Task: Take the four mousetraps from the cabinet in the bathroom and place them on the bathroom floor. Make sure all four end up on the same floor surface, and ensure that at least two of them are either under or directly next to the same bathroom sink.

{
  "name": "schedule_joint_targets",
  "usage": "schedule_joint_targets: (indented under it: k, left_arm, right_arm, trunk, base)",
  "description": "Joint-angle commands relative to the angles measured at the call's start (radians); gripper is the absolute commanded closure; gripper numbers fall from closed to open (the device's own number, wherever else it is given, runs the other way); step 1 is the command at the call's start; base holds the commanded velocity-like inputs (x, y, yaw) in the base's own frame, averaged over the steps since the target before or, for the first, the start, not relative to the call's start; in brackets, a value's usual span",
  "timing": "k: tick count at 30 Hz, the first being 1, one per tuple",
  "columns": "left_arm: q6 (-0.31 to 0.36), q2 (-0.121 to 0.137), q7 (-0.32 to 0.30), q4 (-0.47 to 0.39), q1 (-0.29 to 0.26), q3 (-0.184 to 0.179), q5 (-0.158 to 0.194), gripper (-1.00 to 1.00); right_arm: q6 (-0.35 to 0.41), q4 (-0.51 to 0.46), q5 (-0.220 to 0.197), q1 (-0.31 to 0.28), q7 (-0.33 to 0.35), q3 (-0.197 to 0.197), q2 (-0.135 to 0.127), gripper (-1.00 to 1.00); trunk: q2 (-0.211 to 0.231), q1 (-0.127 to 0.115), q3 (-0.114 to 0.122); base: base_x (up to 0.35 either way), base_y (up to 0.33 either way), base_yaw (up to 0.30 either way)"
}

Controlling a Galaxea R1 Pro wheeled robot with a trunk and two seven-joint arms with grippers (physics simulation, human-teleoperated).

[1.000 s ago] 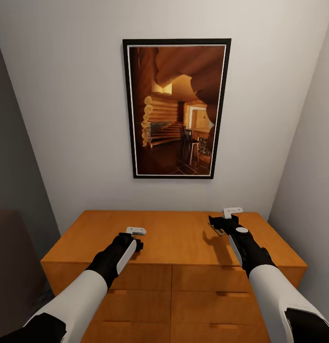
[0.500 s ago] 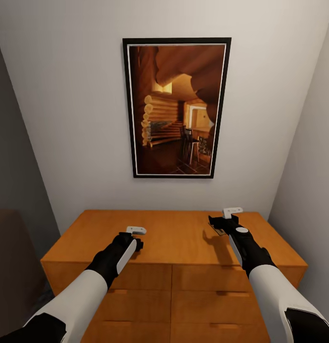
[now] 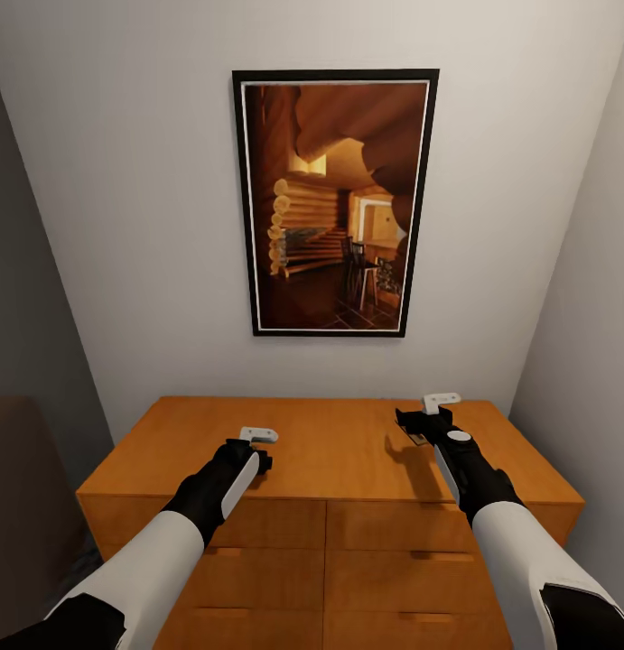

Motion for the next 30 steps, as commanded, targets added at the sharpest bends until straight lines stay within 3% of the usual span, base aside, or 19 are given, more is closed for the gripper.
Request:
schedule_joint_targets:
  k: [1, 24, 25, 30]
  left_arm:
    - [0.002, 0.001, 0.008, 0.018, 0.0, -0.004, 0.019, -1.0]
    - [0.004, 0.007, 0.008, 0.017, 0.0, -0.003, 0.022, -1.0]
    - [0.004, 0.007, 0.008, 0.017, 0.0, -0.003, 0.022, 1.0]
    - [0.004, 0.009, 0.007, 0.016, 0.0, -0.004, 0.022, 1.0]
  right_arm:
    - [0.005, -0.002, 0.011, 0.0, 0.009, -0.006, 0.001, -1.0]
    - [0.005, -0.002, 0.011, 0.0, 0.009, -0.006, 0.001, -1.0]
    - [0.005, -0.002, 0.011, 0.0, 0.009, -0.006, 0.001, -1.0]
    - [0.005, -0.002, 0.011, 0.0, 0.009, -0.006, 0.001, -1.0]
  trunk:
    - [-0.001, 0.0, -0.002]
    - [-0.001, 0.0, -0.002]
    - [-0.001, 0.0, -0.002]
    - [-0.001, 0.0, -0.002]
  base:
    - [0.0, 0.0, 0.0]
    - [0.0, 0.0, 0.0]
    - [0.0, 0.0, 0.0]
    - [0.0, 0.0, 0.0]
